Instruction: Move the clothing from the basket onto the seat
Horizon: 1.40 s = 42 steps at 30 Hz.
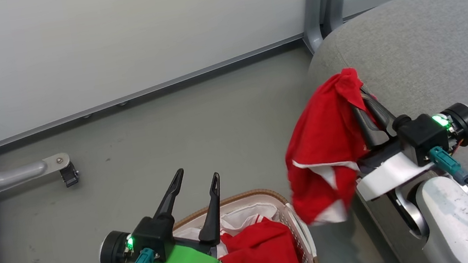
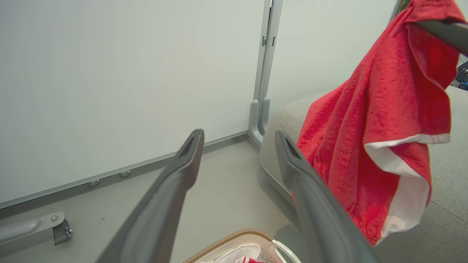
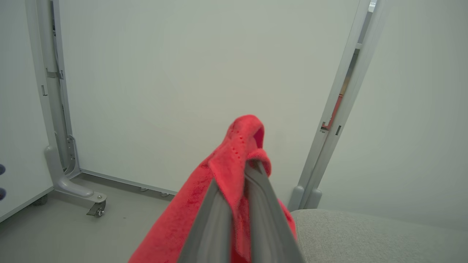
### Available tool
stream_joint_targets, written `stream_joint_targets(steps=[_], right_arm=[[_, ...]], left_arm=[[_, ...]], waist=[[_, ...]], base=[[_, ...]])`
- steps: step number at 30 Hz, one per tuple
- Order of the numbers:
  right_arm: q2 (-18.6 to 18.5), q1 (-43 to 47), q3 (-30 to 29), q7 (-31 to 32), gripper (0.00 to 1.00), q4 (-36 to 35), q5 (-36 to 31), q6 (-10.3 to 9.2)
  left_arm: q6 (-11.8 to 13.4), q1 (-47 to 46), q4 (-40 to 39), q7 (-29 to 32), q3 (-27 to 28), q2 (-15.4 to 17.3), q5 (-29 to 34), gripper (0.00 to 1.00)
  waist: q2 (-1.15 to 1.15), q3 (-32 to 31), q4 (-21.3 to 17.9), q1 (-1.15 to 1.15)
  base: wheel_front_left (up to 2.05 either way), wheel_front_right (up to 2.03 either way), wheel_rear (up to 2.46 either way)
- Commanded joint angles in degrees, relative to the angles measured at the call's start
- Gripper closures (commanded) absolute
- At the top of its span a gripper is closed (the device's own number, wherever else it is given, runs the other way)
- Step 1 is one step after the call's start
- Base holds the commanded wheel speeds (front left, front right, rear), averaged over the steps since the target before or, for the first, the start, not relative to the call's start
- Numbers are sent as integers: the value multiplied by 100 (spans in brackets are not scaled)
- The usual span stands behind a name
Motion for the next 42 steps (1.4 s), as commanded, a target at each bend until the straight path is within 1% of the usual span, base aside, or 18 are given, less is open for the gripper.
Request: stream_joint_targets(steps=[1, 4, 8, 14, 21, 27, 30, 34, 37, 42], right_arm=[[-20, 61, -53, -11, 100, -32, 54, -8], [-20, 40, -146, -12, 100, -67, 46, -8], [-20, 3, -261, -11, 100, -120, 33, -8], [-17, -37, -431, -11, 100, -197, 51, -8], [-17, -70, -490, -12, 100, -262, 226, -9], [-15, 6, -633, -11, 100, -283, 403, -8], [-14, 41, -696, -12, 100, -294, 483, -8], [-13, 35, -766, -11, 100, -310, 561, -8], [-16, -14, -841, -11, 100, -309, 617, -8], [-14, -287, -927, -12, 100, -301, 640, -8]], left_arm=[[-39, 88, -22, -20, 51, -23, 57, 0], [-87, 117, -54, -19, 70, -84, 163, 0], [-121, 35, -89, -12, 88, -115, 309, 0], [-155, -121, -103, -13, 130, -132, 411, 0], [-178, -233, -69, -13, 85, -81, 544, 0], [-187, -395, -40, -13, -76, 9, 634, 0], [-188, -463, -44, -13, -149, 88, 608, 0], [-189, -532, -61, -13, -241, 169, 593, 0], [-189, -601, -84, -13, -308, 208, 602, 0], [-190, -774, -73, -13, -412, 277, 592, 0]], waist=[[0, 46, -66, 0], [0, 134, -198, 0], [0, 303, -488, 0], [0, 602, -1092, 0], [0, 976, -1948, 0], [0, 1201, -2439, 0], [0, 1294, -2591, 0], [0, 1413, -2657, 0], [0, 1524, -2628, 0], [0, 1769, -2438, 0]], base=[[0, 0, 0], [0, 0, 0], [0, 0, 0], [0, 0, 0], [0, 0, 0], [0, 0, 0], [0, 0, 0], [0, 0, 0], [0, 0, 0], [0, 0, 0]])
